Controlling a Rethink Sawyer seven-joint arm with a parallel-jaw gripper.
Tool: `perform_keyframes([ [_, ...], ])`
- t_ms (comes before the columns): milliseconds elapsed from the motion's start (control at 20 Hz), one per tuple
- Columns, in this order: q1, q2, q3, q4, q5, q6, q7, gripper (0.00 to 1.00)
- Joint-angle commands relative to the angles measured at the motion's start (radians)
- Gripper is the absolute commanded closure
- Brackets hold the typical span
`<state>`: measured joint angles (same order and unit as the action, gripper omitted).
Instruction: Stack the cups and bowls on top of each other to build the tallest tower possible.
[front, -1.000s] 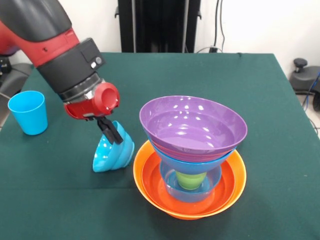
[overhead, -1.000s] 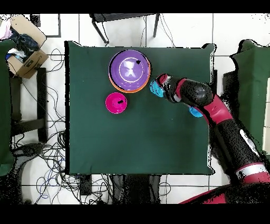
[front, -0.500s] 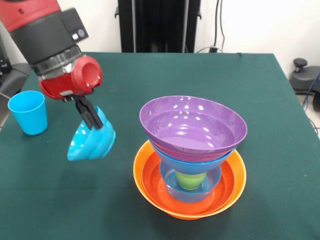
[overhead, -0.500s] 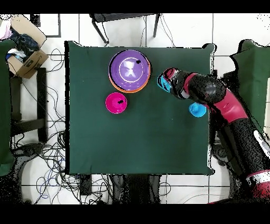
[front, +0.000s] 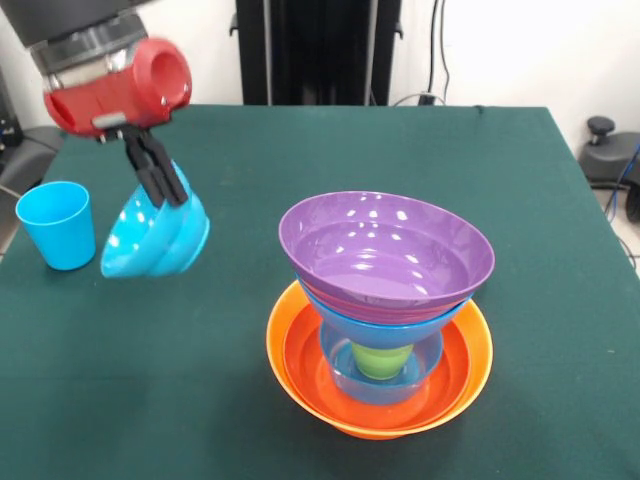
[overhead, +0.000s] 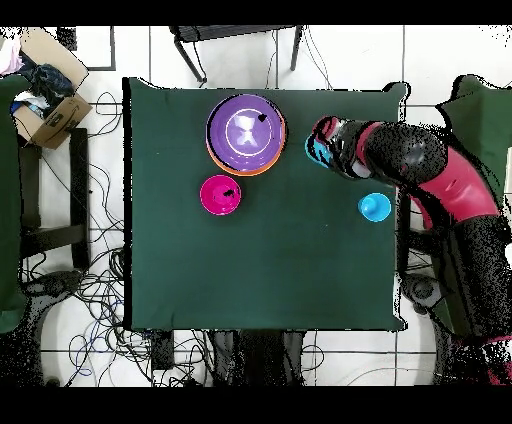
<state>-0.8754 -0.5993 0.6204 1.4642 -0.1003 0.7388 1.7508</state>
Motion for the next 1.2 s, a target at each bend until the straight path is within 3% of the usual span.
perform_keyframes([
  [50, 0.152, -0.134, -0.132, -0.186, -0.026, 0.263, 0.182, 1.0],
  [400, 0.284, -0.1, -0.226, -0.513, -0.164, 0.49, 0.183, 1.0],
  [700, 0.334, -0.078, -0.254, -0.635, -0.205, 0.547, 0.187, 1.0],
  [900, 0.368, -0.068, -0.278, -0.651, -0.2, 0.521, 0.232, 1.0],
  [1200, 0.442, -0.087, -0.354, -0.556, -0.17, 0.409, 0.359, 1.0],
])
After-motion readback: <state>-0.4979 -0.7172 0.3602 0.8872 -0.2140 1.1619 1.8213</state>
